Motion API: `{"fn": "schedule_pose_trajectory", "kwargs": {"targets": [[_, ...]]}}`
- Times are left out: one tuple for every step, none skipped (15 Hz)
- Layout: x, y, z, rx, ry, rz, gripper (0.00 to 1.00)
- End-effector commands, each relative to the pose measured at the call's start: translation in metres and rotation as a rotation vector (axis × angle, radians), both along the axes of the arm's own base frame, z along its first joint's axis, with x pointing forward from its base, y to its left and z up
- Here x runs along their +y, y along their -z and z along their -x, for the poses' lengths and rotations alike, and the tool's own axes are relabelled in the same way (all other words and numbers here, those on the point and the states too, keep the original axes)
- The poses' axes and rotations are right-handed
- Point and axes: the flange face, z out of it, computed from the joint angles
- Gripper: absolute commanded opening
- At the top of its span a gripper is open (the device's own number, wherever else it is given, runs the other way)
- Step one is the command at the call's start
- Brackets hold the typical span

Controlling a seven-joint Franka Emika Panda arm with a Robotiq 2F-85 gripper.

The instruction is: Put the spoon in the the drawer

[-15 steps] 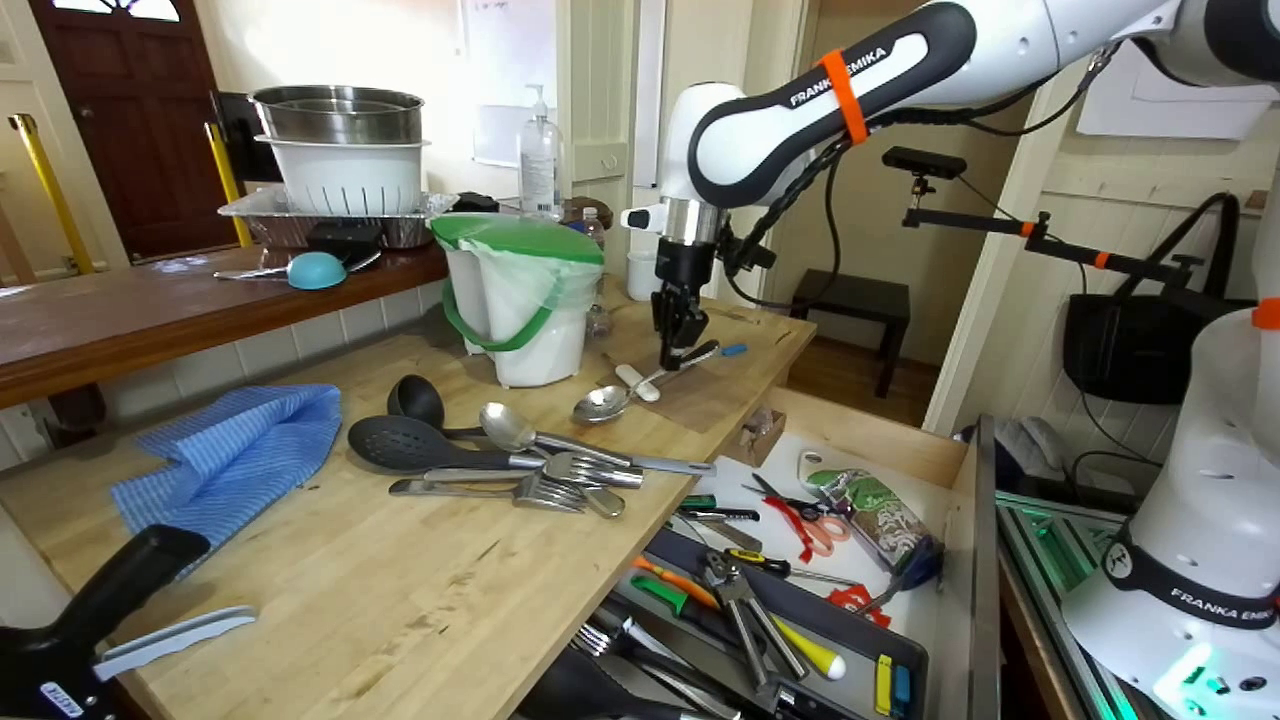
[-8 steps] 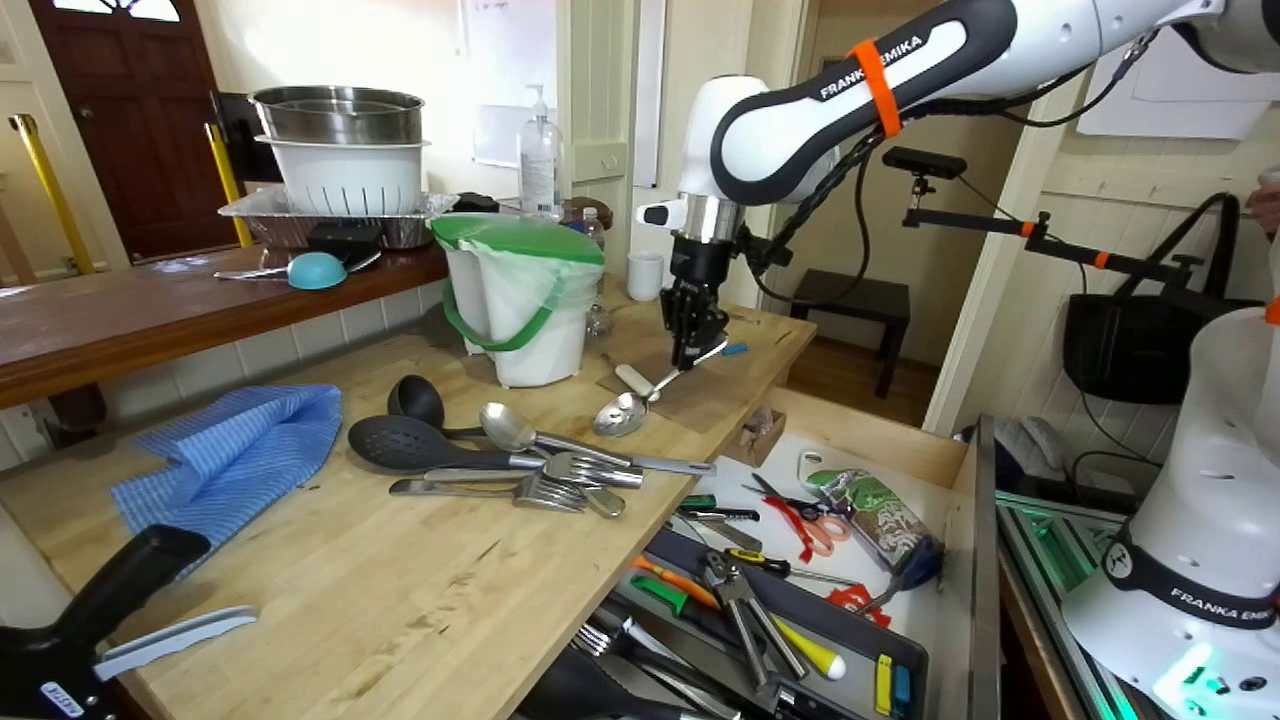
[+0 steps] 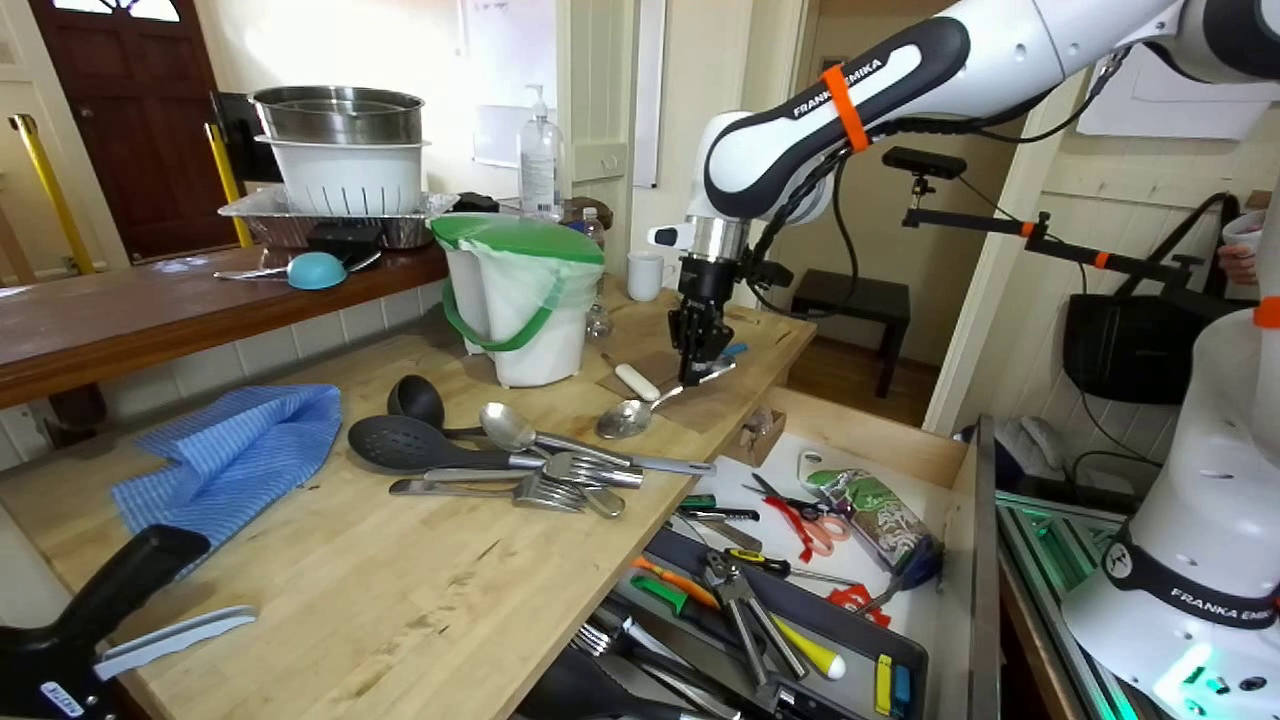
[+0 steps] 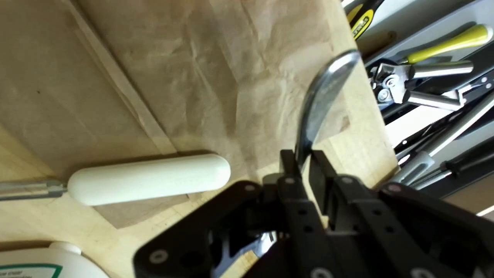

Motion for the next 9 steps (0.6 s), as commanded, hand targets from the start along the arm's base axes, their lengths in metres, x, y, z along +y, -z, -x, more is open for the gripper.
{"fn": "schedule_pose_trajectory", "kwargs": {"targets": [[-0.02,0.023,-0.008,0.051,0.038,-0.064,0.04],[-0.023,0.029,-0.01,0.069,0.051,-0.062,0.04],[-0.025,0.034,-0.012,0.085,0.05,-0.061,0.04],[-0.027,0.038,-0.014,0.101,0.051,-0.058,0.04],[-0.027,0.041,-0.016,0.115,0.06,-0.046,0.04],[-0.028,0.043,-0.018,0.122,0.067,-0.036,0.04],[-0.027,0.044,-0.02,0.123,0.079,-0.028,0.04],[-0.027,0.042,-0.023,0.123,0.083,-0.027,0.04],[-0.025,0.041,-0.025,0.126,0.09,-0.02,0.04]]}}
